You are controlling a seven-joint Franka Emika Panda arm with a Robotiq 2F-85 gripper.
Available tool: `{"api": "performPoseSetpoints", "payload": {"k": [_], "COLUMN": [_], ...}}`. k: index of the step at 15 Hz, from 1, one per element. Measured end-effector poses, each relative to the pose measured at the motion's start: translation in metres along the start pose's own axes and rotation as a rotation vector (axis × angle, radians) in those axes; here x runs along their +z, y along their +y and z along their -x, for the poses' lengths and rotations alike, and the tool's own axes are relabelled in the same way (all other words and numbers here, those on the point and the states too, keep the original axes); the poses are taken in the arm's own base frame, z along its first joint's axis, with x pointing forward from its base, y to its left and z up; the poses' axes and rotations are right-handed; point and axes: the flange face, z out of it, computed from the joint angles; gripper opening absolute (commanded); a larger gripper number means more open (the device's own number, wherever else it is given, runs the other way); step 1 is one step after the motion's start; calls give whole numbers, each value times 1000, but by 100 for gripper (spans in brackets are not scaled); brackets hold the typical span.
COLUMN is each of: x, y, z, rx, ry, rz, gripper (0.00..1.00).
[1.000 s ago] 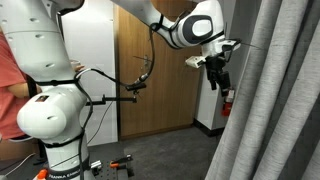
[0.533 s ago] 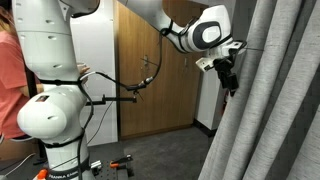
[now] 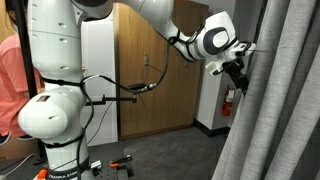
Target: Close the curtain
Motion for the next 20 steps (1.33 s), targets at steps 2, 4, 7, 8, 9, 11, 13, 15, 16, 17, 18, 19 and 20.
{"api": "performPoseSetpoints", "payload": {"k": [2, 4, 7, 8, 9, 11, 13, 15, 16, 17, 18, 19, 20], "x": [2, 1, -1, -1, -1, -1, -1, -3, -4, -5, -4, -4, -4], "y": [11, 25, 38, 38, 37, 35, 34, 31, 28, 24, 21, 16, 9], "z": [-10, -20, -30, -30, -30, -28, -27, -26, -25, -23, -20, -18, -15], "rx": [56, 109, 162, 173, 181, 190, 196, 198, 196, 195, 191, 179, 153], "ry": [55, 111, 183, 203, 220, 240, 259, 267, 265, 259, 244, 220, 192], "rz": [38, 82, 136, 147, 154, 163, 171, 171, 165, 159, 149, 134, 115], "gripper": [100, 100, 87, 74, 68, 51, 35, 19, 13, 4, 1, 0, 0]}}
